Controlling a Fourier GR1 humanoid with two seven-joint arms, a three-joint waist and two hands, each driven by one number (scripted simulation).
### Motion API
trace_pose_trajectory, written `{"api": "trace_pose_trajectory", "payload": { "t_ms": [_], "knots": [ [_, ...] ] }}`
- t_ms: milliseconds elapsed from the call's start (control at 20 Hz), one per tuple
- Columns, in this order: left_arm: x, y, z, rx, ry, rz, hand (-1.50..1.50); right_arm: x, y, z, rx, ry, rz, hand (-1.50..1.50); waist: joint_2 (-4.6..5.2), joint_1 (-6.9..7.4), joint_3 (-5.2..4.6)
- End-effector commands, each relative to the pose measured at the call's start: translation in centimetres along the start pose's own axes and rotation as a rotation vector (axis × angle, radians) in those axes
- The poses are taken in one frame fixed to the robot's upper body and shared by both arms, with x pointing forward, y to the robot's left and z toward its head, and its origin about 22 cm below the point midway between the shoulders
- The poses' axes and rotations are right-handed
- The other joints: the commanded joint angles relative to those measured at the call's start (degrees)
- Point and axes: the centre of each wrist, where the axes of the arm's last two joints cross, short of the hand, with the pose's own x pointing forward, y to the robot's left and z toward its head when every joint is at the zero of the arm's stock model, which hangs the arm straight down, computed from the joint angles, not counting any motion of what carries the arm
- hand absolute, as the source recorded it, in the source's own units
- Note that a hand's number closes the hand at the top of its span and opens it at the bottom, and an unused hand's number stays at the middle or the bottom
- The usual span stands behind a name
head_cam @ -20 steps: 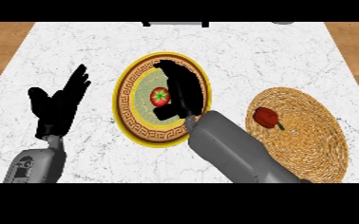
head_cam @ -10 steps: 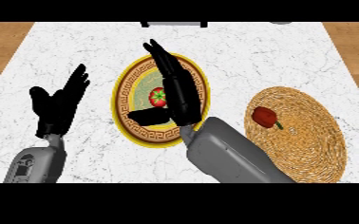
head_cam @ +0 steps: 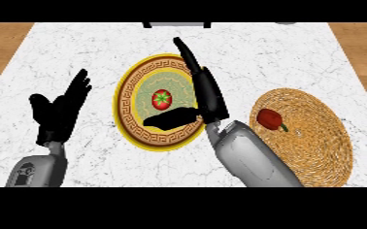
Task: Pick the tomato from the placemat and place it in the plate
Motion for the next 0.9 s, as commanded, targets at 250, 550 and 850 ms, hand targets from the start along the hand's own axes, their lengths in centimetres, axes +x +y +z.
{"api": "trace_pose_trajectory", "payload": {
  "t_ms": [250,550,850],
  "knots": [
    [0.3,1.2,0.3,-0.003,-0.001,0.006,0.00,-4.0,-4.8,0.6,0.005,-0.021,0.008,-1.50,-0.03,-0.15,-0.02],
    [-0.6,1.9,-1.2,-0.003,0.010,0.019,0.00,-3.3,-7.7,2.6,-0.019,-0.022,0.036,-1.50,-0.10,-0.68,-0.04],
    [1.6,-0.7,-1.2,0.016,-0.003,0.002,0.00,-5.9,-9.3,2.3,-0.040,0.001,0.065,-1.50,-0.05,-0.29,-0.02]
  ]
}}
